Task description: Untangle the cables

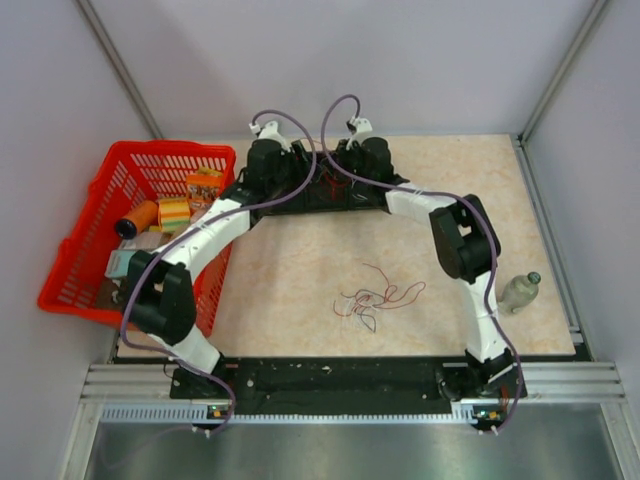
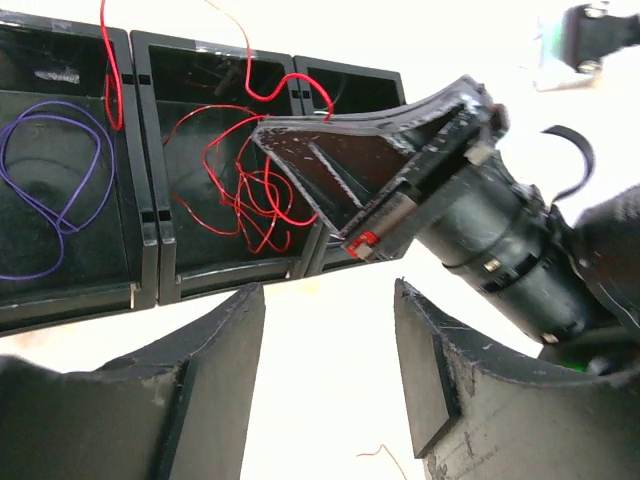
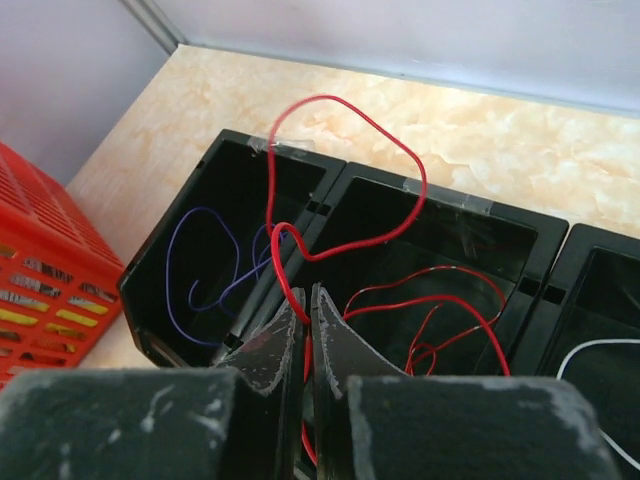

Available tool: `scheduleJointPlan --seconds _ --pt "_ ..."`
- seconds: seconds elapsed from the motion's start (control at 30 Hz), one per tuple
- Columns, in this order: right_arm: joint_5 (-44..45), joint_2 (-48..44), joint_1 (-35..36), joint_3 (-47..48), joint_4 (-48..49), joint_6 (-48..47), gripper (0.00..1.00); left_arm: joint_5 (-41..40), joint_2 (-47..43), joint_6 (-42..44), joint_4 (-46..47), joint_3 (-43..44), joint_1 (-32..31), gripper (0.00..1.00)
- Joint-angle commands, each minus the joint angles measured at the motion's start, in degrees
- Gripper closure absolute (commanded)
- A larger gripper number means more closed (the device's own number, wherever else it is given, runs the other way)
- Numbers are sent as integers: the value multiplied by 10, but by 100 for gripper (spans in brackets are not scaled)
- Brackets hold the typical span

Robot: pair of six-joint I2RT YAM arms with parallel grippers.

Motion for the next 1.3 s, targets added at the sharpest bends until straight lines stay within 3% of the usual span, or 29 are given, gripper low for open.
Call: scheduleJointPlan --seconds 0.0,0.17,0.57,0.83,1.17,1.27 --pt "-23 -7 -5 64 -63 -24 100 17 -70 1 4 -19 -5 43" --pt "7 -85 -5 -54 39 -12 100 26 -142 14 -4 -21 -8 48" --pt "-18 -173 -5 -88 103 5 100 63 -298 52 -43 -107 -15 42" --pt "-12 -161 -5 -67 81 6 100 87 -359 55 -70 -182 -29 38" --pt "23 -154 2 -95 41 -4 100 68 -397 71 -95 -179 -37 37" --pt "24 -141 7 -75 -11 -12 100 62 -403 75 -100 -178 -36 37"
